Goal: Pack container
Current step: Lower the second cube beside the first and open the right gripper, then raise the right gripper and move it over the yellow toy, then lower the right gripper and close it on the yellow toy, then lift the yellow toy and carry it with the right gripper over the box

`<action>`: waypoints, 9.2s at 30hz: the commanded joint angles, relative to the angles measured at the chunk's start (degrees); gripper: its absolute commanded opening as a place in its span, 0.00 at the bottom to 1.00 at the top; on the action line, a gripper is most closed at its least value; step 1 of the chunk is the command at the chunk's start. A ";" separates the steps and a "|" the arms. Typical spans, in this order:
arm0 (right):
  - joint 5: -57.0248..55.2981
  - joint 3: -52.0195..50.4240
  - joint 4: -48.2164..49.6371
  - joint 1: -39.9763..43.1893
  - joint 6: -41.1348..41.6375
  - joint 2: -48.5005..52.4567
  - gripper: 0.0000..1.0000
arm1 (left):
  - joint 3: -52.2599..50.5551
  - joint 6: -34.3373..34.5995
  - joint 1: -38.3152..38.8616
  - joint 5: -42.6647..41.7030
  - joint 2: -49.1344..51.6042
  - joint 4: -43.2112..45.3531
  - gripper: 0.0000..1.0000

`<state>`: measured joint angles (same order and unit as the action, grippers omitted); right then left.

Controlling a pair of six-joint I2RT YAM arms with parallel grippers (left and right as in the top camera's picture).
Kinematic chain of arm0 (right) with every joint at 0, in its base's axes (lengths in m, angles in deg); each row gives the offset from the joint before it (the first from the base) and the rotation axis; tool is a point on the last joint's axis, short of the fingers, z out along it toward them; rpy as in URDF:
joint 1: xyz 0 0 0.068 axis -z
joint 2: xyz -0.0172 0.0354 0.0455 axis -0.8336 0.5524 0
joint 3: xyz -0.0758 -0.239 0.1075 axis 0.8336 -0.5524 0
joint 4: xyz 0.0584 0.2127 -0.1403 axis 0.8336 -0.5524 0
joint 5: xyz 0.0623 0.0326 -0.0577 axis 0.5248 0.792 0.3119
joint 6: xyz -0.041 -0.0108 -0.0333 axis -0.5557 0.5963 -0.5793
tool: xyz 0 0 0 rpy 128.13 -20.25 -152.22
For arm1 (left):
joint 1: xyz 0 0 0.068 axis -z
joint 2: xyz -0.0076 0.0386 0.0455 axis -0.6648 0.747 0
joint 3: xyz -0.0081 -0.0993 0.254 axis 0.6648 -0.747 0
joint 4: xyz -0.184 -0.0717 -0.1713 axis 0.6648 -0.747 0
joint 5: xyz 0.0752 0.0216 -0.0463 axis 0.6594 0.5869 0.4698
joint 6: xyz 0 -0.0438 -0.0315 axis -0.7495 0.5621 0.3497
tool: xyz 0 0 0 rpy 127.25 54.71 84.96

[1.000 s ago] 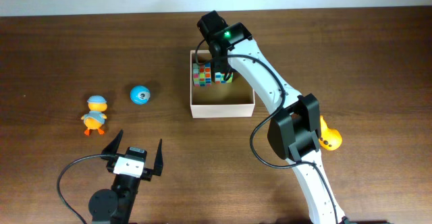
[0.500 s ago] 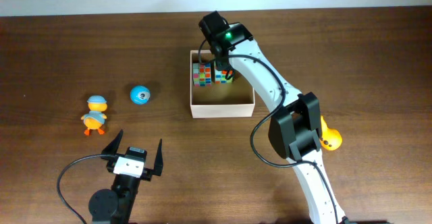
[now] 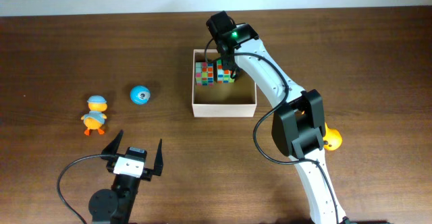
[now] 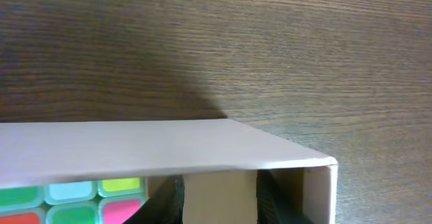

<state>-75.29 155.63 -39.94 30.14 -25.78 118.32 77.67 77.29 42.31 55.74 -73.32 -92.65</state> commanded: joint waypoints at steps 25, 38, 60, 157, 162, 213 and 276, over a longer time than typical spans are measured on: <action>4.66 -0.33 2.10 0.11 -3.61 0.22 0.25 | -0.35 -0.72 -0.33 0.17 -0.55 -0.04 0.99; 3.98 -0.31 2.75 0.46 -3.63 0.55 0.26 | -0.35 -0.72 -0.33 0.17 -0.55 -0.04 0.99; 5.73 -1.29 2.29 0.90 -3.65 1.86 0.26 | -0.35 -0.72 -0.33 0.17 -0.55 -0.04 0.99; 11.26 22.40 -33.14 18.49 -5.11 -28.50 0.89 | -0.35 -0.72 -0.33 0.17 -0.55 -0.04 0.99; 11.21 4.63 -33.14 18.56 -3.48 -34.86 0.92 | -0.35 -0.72 -0.33 0.17 -0.55 -0.04 0.99; 21.75 -56.78 4.48 28.35 -6.62 -36.41 0.05 | -0.35 -0.72 -0.33 0.17 -0.55 -0.04 0.99; 38.82 -14.32 -9.38 5.95 -17.18 -36.11 0.04 | -0.35 -0.72 -0.33 0.17 -0.55 -0.04 0.99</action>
<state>-34.22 140.22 -50.49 39.89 -43.33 82.65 77.67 77.29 42.31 55.74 -73.32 -92.65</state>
